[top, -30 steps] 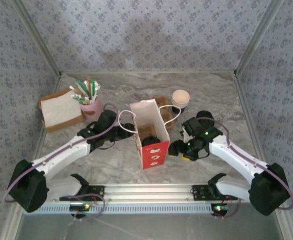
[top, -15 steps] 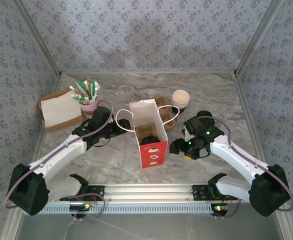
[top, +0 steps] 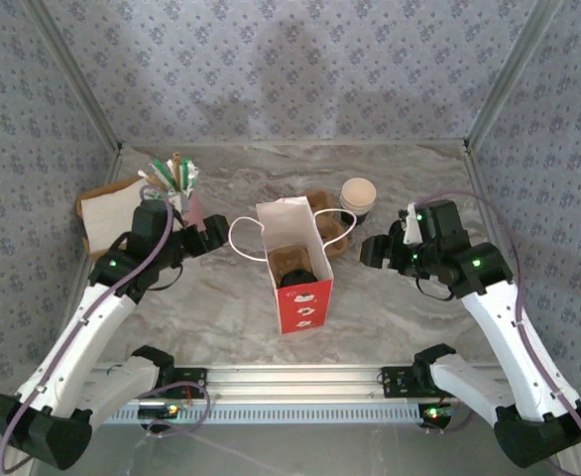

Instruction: Pack the takeout coffee

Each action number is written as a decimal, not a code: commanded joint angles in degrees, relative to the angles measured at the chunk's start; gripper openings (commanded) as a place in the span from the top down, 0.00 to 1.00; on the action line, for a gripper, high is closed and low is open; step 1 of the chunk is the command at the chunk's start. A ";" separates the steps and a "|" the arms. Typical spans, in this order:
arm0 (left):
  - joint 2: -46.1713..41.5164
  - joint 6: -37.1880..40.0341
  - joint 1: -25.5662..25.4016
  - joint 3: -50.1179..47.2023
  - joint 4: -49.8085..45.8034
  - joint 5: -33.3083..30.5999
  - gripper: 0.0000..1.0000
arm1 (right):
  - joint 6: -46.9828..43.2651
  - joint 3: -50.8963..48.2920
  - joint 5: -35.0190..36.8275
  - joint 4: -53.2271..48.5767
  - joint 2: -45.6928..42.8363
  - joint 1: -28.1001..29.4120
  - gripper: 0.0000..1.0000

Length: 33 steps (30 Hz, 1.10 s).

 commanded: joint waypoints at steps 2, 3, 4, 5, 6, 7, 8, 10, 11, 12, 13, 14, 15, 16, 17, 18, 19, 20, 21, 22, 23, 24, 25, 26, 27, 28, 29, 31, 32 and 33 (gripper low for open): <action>1.22 5.64 5.68 5.86 -7.45 -0.51 0.01 | -2.96 3.07 -5.94 -0.07 1.14 -3.86 0.04; 1.57 6.25 6.94 6.97 -8.01 -0.27 0.00 | -2.93 3.74 -6.48 0.38 1.45 -4.33 0.02; 2.10 6.95 8.35 8.12 -8.31 0.03 0.00 | -2.96 4.75 -6.85 0.65 1.94 -4.71 0.00; 2.69 7.74 9.70 9.13 -8.65 0.06 0.01 | -3.21 6.56 -7.22 0.85 2.44 -5.00 0.00; 3.21 8.16 10.98 10.08 -9.15 0.10 0.00 | -3.51 7.51 -7.65 0.95 2.94 -5.36 0.00; 3.95 8.67 12.54 11.21 -9.51 0.59 0.00 | -3.86 8.44 -8.21 1.17 3.54 -5.69 0.00; 4.66 9.20 13.86 12.20 -9.72 0.86 0.01 | -4.06 9.47 -8.88 1.44 4.03 -5.94 0.00; 5.78 9.79 16.24 13.86 -10.15 0.64 0.02 | -4.12 11.36 -9.85 2.14 5.02 -6.26 0.00; 6.34 10.19 17.50 14.57 -10.18 0.68 0.05 | -3.89 12.14 -10.17 2.64 5.46 -6.35 0.00; 6.99 10.48 18.61 15.25 -10.31 0.31 0.08 | -3.50 12.79 -10.27 3.43 5.81 -6.44 0.00; 7.68 10.75 19.63 16.02 -10.56 0.28 0.12 | -3.32 13.39 -10.28 4.01 6.22 -6.52 0.00; 8.60 11.07 20.57 16.97 -10.78 0.62 0.16 | -3.22 13.90 -10.37 4.60 6.52 -6.57 0.00; 9.68 11.44 21.24 17.89 -11.01 0.85 0.19 | -3.32 14.35 -10.71 5.42 6.94 -6.61 0.00; 10.59 11.84 21.51 18.68 -11.21 0.71 0.23 | -3.17 14.69 -11.01 6.26 7.19 -6.61 0.00; 11.90 12.39 21.69 19.81 -11.55 0.44 0.25 | -2.94 15.00 -11.43 7.09 7.64 -6.74 0.00; 13.24 13.06 21.68 20.81 -11.95 0.01 0.28 | -2.73 15.39 -11.64 7.80 8.18 -6.70 0.00; 14.36 13.56 21.75 21.96 -12.44 -0.52 0.30 | -2.73 15.90 -12.04 8.40 8.67 -6.70 0.00; 15.68 14.13 21.75 23.09 -13.00 -1.14 0.32 | -2.70 16.38 -12.53 8.93 9.55 -6.70 0.00; 17.10 14.60 21.76 24.32 -13.37 -1.53 0.35 | -2.80 16.80 -12.72 9.39 10.22 -6.70 0.00; 18.20 14.91 21.86 25.21 -13.58 -1.69 0.36 | -2.75 17.21 -13.10 9.87 10.88 -6.70 0.00; 19.58 15.20 21.87 26.46 -13.78 -1.93 0.38 | -2.58 17.59 -13.33 10.51 11.58 -6.70 0.00; 20.92 15.49 21.85 27.84 -13.98 -1.87 0.41 | -2.36 17.92 -13.44 11.08 12.33 -6.70 0.00; 22.37 15.88 21.85 29.34 -14.21 -1.85 0.43 | -2.36 18.22 -13.45 11.63 12.90 -6.67 0.00; 24.03 16.18 21.89 31.16 -14.78 -1.83 0.45 | -2.28 18.44 -13.50 12.46 13.51 -6.61 0.00; 25.94 16.51 21.86 32.83 -15.24 -1.66 0.48 | -1.88 18.63 -13.62 13.38 13.98 -6.53 0.00; 27.49 16.81 21.90 34.44 -15.59 -1.35 0.50 | -1.60 18.87 -13.94 14.09 14.48 -6.53 0.00; 29.33 17.09 21.86 36.07 -16.03 -0.90 0.52 | -1.34 19.34 -14.15 14.59 15.09 -6.48 0.00; 32.73 17.48 21.90 38.77 -16.59 0.03 0.55 | -0.75 20.63 -14.72 14.98 16.56 -6.49 0.00; 34.22 17.67 21.83 40.12 -16.60 0.33 0.55 | -0.40 21.30 -15.23 15.30 17.45 -6.42 0.00; 35.87 17.79 21.89 41.25 -16.69 0.68 0.56 | 0.11 21.87 -15.92 15.61 18.17 -6.44 0.00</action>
